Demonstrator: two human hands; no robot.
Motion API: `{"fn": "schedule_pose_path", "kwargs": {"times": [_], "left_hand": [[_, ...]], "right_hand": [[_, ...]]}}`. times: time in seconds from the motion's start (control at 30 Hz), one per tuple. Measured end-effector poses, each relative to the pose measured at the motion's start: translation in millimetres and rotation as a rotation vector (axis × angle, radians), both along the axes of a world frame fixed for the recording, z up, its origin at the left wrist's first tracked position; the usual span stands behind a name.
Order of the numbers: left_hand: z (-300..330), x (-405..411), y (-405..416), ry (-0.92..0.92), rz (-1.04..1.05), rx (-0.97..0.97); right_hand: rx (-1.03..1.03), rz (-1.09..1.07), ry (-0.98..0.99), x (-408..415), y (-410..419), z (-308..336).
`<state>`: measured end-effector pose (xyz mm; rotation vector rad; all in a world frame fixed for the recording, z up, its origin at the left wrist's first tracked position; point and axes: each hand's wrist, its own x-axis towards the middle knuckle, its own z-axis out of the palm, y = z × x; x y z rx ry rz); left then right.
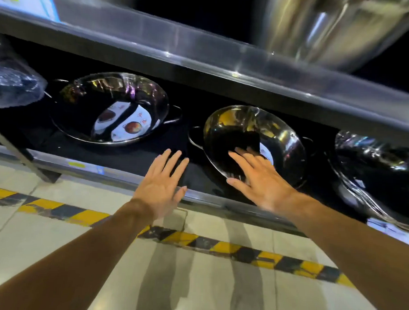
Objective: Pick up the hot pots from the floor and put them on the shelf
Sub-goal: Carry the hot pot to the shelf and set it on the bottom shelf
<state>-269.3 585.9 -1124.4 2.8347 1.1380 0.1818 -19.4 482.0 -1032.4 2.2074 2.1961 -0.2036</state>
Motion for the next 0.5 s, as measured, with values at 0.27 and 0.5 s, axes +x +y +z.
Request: {"fn": "schedule_pose_path", "kwargs": {"times": [0.27, 0.5], "left_hand": [[14, 49, -14, 0.069, -0.127, 0.079], [9, 32, -32, -0.018, -0.184, -0.036]], "right_hand": [[0.014, -0.324, 0.064, 103, -65, -37], [-0.081, -0.320, 0.086, 108, -85, -55]]}}
